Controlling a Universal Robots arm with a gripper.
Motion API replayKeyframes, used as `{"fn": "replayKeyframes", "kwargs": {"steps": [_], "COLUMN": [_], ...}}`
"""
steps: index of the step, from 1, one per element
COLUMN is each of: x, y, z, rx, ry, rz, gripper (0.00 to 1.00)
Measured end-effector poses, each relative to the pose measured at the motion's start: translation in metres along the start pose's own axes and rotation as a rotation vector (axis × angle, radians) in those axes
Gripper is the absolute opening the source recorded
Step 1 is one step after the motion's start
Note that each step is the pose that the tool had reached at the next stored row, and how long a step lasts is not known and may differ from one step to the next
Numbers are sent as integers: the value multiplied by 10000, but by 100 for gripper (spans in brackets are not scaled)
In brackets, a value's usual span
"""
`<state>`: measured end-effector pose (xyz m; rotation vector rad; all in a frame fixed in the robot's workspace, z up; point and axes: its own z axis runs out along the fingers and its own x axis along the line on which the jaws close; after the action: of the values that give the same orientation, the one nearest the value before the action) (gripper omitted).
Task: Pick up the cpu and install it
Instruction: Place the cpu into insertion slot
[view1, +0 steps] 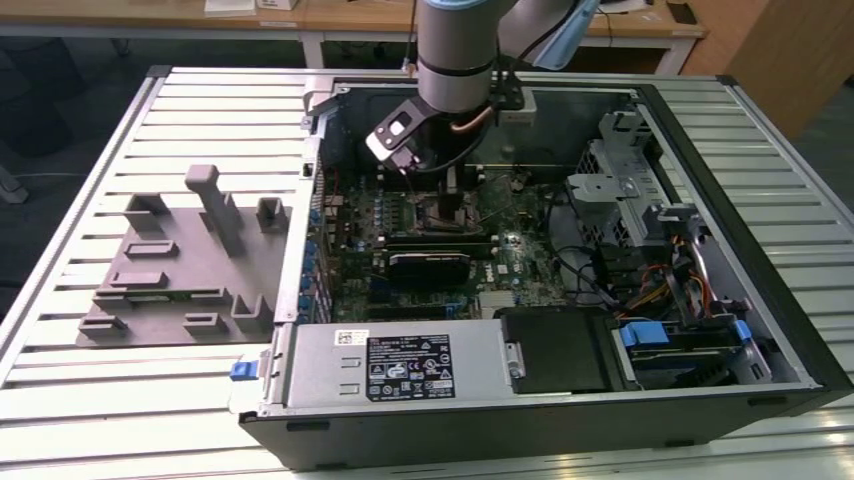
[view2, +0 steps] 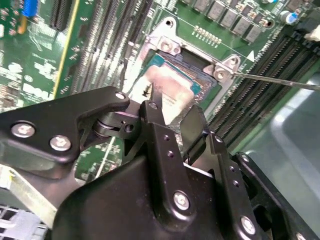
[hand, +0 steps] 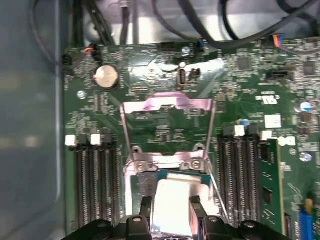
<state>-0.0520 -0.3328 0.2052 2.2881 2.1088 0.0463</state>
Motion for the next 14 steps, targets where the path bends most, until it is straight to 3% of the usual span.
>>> {"fn": "replayKeyframes", "kwargs": {"steps": [3,6,14], "x": [0,-2,-4], "y": [0,0,-2], "z": [0,2,41], "rx": [-14,-23,-19], "ry": [-194,-320,-361], "rz": [174,339,708], "gripper": [42,42,42]}}
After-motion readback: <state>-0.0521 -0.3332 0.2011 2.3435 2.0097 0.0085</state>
